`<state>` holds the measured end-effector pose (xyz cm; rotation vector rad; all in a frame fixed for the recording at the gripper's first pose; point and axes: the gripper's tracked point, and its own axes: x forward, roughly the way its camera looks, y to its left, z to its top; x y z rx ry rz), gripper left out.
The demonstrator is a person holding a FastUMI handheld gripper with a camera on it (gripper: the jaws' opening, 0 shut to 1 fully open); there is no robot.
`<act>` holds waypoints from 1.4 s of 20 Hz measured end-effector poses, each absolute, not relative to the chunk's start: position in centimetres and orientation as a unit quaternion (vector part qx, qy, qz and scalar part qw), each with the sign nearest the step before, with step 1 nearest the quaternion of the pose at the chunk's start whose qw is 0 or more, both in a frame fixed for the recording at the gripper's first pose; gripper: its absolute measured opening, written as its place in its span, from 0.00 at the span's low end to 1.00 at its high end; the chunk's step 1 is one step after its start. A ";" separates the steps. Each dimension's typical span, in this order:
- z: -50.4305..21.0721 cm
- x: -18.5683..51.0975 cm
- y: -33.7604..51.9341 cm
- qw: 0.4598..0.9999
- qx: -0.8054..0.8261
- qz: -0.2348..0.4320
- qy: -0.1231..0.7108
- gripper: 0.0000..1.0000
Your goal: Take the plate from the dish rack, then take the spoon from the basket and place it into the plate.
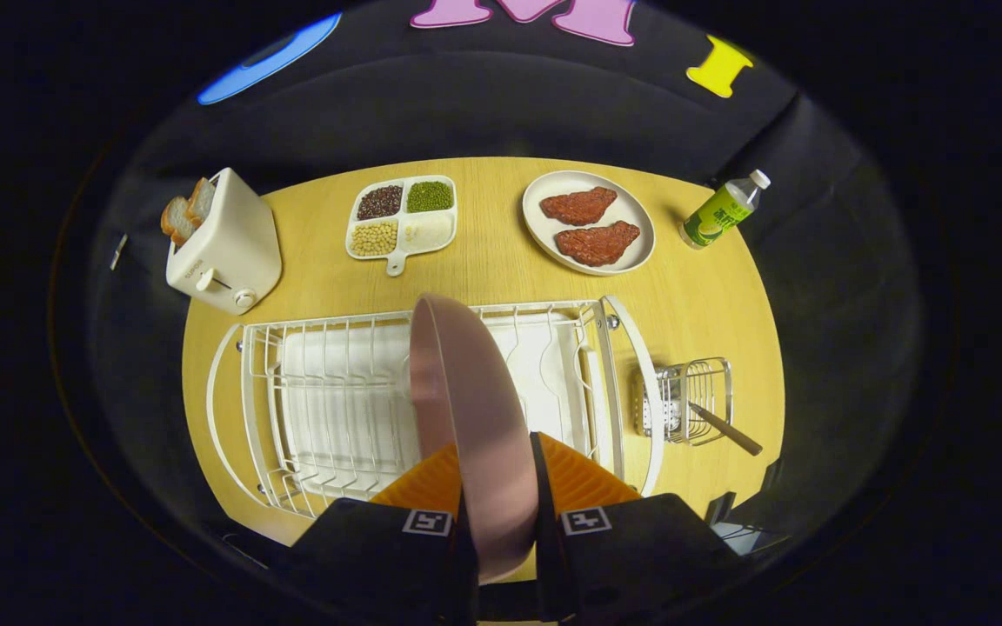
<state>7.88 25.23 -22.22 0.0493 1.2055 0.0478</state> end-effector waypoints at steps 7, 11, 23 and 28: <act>-20.0 9.0 25.5 0.842 -0.030 0.035 0.537 0.31; -19.1 7.9 24.3 0.849 0.040 0.056 0.523 0.31; -18.8 -5.0 21.4 0.835 0.154 0.183 0.495 0.31; -22.9 -11.8 21.2 0.811 0.190 0.186 0.521 0.31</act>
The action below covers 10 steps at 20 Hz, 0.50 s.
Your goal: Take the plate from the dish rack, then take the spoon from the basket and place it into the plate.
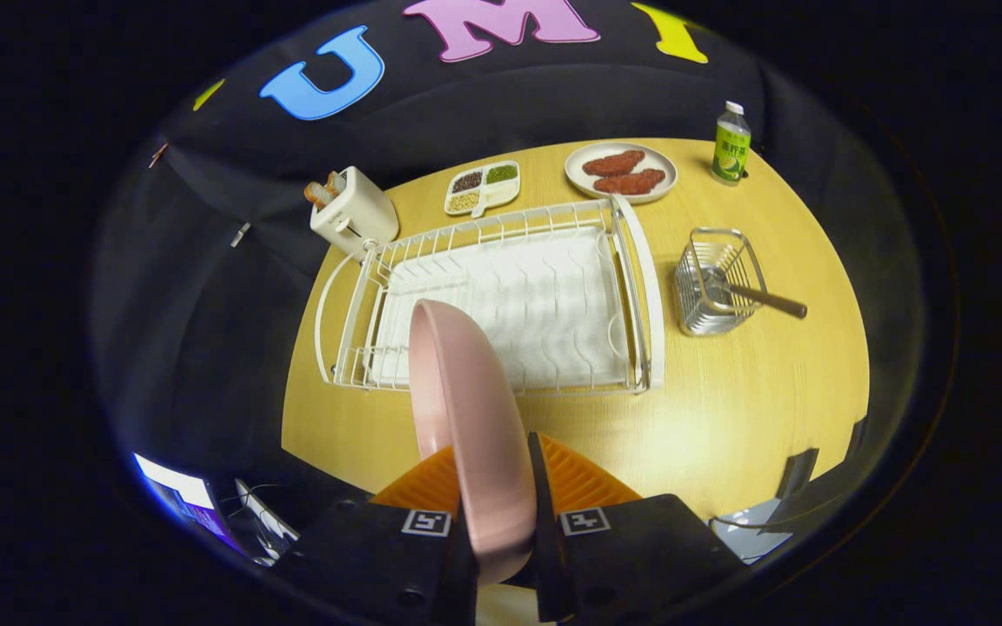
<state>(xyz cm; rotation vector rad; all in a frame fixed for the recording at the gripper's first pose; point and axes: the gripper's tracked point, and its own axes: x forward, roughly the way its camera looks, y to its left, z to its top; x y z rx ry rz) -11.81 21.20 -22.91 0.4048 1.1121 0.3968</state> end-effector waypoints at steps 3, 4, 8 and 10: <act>-26.4 -14.9 21.6 0.791 0.197 0.187 0.549 0.31; -27.6 -15.6 22.0 0.783 0.200 0.189 0.558 0.31; -30.7 -16.7 22.8 0.770 0.201 0.196 0.573 0.30; -31.8 -16.6 22.9 0.771 0.193 0.198 0.573 0.31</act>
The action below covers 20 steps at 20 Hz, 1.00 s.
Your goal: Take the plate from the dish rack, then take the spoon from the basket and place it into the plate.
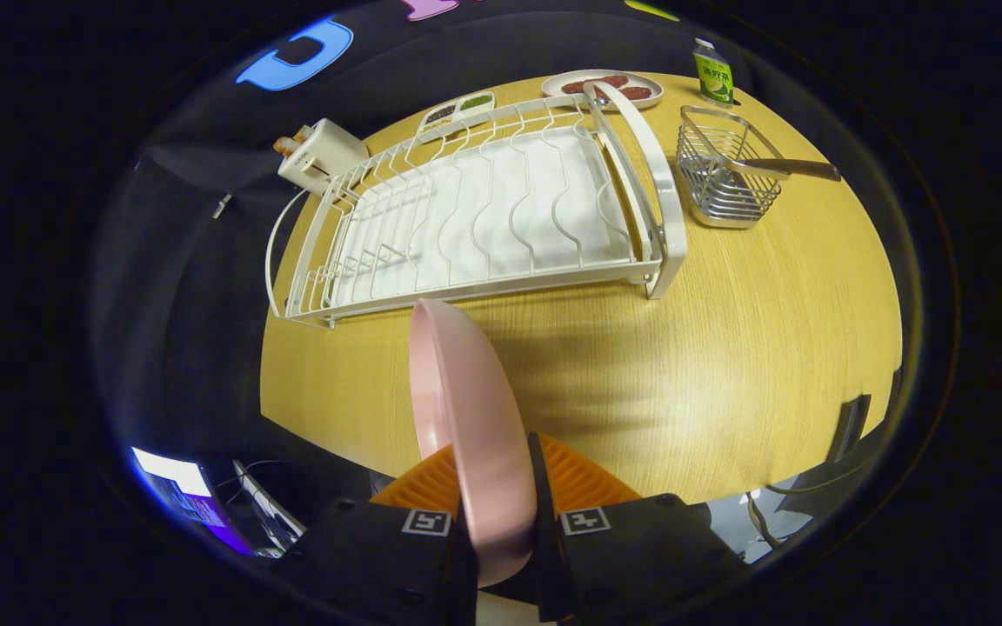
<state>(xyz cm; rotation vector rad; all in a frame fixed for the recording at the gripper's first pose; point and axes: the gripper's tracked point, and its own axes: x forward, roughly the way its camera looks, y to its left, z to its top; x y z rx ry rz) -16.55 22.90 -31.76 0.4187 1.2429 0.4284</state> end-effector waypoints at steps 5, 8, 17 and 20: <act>-32.8 -15.7 22.6 0.777 0.212 0.189 0.562 0.31; -34.2 -15.3 21.1 0.792 0.189 0.171 0.554 0.45; -35.5 -14.5 18.5 0.823 0.163 0.147 0.525 0.57; -34.0 -13.7 17.4 0.847 0.159 0.149 0.486 0.69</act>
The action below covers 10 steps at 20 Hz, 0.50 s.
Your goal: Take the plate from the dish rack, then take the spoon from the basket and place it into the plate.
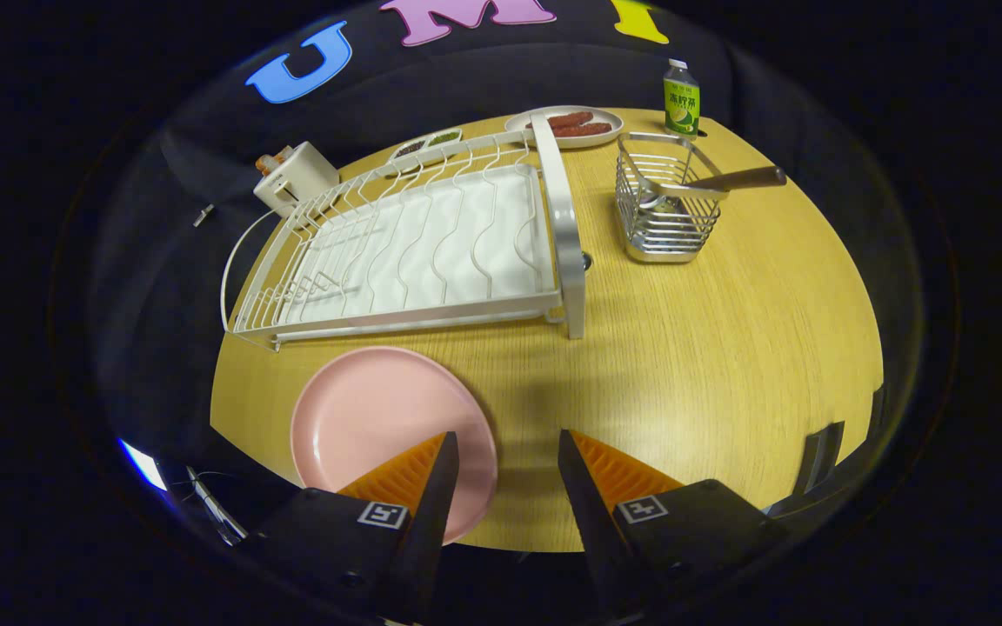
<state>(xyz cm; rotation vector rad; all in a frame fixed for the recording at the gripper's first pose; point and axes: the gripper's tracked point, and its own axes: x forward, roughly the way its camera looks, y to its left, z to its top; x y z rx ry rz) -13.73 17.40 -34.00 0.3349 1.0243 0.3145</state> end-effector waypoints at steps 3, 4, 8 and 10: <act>-31.5 -13.0 15.6 0.878 0.156 0.147 0.427 0.78; -30.2 -12.5 14.7 0.889 0.158 0.140 0.405 0.82; -26.4 -8.8 9.2 0.934 0.144 0.081 0.316 0.93; -25.8 -7.0 6.9 0.944 0.133 0.060 0.296 0.93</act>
